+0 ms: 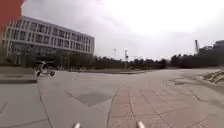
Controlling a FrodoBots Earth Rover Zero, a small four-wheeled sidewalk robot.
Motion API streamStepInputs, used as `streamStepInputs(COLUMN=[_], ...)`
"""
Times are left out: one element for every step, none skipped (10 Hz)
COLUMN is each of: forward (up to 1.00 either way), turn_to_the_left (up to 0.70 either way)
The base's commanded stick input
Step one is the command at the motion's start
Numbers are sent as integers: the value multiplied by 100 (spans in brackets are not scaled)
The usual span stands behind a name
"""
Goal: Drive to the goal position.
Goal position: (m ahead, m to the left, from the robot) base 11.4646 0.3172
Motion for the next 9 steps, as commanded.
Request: streamStepInputs(forward=[50,50,50,50,50,50,50,50,50], turn_to_the_left=[0,0,0,0,0,0,0,0,0])
